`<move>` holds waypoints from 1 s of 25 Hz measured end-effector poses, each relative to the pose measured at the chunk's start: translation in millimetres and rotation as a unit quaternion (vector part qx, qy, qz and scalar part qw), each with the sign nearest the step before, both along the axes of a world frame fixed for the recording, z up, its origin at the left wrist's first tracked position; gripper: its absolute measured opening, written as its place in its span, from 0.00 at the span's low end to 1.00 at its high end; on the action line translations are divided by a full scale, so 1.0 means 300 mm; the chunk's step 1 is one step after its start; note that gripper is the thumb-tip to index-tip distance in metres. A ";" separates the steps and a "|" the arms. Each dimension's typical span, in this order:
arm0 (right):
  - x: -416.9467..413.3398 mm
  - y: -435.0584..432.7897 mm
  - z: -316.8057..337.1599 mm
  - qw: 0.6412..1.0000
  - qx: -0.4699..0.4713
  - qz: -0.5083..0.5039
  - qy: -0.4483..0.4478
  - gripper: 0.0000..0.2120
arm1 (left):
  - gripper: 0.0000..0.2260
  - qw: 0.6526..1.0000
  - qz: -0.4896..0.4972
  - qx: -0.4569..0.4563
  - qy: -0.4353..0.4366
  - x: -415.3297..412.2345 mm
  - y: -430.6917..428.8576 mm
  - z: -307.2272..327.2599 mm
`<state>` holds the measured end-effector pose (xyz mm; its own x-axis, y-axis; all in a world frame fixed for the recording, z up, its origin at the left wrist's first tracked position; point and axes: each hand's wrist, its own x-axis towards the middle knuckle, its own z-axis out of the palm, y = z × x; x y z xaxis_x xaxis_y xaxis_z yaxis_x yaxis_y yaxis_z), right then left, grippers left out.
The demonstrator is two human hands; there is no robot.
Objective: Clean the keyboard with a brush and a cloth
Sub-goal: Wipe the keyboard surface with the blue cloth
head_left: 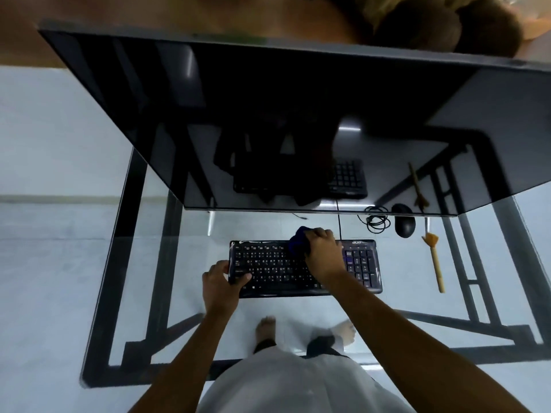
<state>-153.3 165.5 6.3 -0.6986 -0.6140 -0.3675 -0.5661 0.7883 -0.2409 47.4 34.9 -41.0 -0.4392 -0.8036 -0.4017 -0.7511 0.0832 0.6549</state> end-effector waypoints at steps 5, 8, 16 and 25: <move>0.183 -0.283 -0.020 0.986 -0.066 0.146 -0.037 0.24 | 0.21 1.000 0.018 -0.001 0.001 0.004 -0.001 -0.019; 0.202 -0.314 -0.027 0.984 -0.081 0.154 -0.038 0.25 | 0.20 0.999 0.035 0.011 0.003 0.001 -0.003 -0.014; -0.115 0.098 -0.014 0.999 0.004 0.035 -0.002 0.27 | 0.20 0.999 0.048 0.013 0.020 0.005 0.000 -0.023; 0.212 -0.340 -0.061 0.978 -0.088 0.179 -0.053 0.29 | 0.22 0.998 0.062 0.008 0.024 0.002 0.012 -0.025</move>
